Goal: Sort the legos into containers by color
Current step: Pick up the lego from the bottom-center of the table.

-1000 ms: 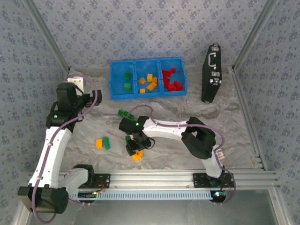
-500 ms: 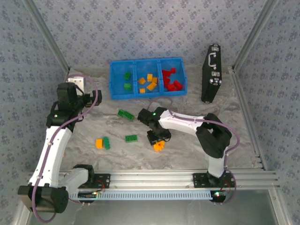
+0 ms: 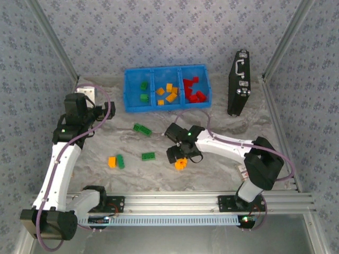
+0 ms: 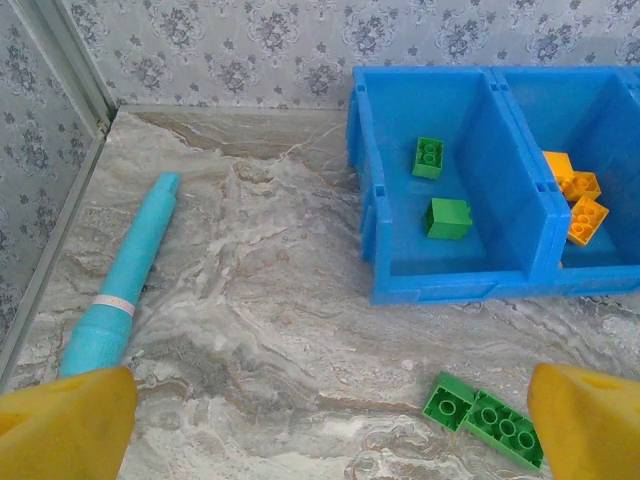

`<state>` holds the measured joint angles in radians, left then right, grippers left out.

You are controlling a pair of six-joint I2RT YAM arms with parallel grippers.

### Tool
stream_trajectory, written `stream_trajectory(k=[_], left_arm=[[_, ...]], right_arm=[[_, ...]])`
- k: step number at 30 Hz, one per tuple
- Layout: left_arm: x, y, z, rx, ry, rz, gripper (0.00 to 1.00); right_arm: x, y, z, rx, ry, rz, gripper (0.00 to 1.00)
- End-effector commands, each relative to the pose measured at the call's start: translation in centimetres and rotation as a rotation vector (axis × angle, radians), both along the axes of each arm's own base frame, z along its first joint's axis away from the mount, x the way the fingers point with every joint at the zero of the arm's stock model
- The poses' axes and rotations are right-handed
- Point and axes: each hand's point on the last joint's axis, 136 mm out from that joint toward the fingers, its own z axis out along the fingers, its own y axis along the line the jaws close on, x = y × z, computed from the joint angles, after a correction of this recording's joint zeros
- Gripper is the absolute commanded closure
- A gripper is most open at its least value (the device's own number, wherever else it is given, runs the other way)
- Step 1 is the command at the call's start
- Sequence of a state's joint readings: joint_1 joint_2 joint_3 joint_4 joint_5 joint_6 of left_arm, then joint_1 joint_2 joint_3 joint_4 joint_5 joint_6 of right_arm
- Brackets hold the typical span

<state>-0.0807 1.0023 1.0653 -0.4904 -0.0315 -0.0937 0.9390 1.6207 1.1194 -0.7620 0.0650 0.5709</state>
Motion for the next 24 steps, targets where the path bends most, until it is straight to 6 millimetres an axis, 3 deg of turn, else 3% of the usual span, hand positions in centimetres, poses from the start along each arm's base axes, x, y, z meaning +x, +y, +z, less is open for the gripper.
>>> stream_trajectory(k=[1, 6, 12, 19, 24], left_arm=[[0.0, 0.0, 1.5, 0.009, -0.039, -0.007, 0.0], [-0.3, 0.1, 2.0, 0.019, -0.044, -0.003, 0.0], [-0.7, 0.2, 2.6, 0.018, -0.05, -0.002, 0.0], [-0.7, 0.2, 3.2, 0.01, -0.059, 0.0, 0.0], [-0.4, 0.1, 3.3, 0.007, -0.059, -0.002, 0.0]], right_arm=[[-0.1, 0.2, -1.0, -0.02, -0.015, 0.048, 0.06], [-0.2, 0.8, -2.5, -0.031, -0.021, 0.095, 0.05], [-0.3, -0.1, -4.8, -0.123, -0.002, 0.116, 0.1], [-0.4, -0.7, -5.7, -0.167, 0.005, 0.136, 0.23], [-0.7, -1.0, -5.3, -0.169, 0.005, 0.148, 0.45]])
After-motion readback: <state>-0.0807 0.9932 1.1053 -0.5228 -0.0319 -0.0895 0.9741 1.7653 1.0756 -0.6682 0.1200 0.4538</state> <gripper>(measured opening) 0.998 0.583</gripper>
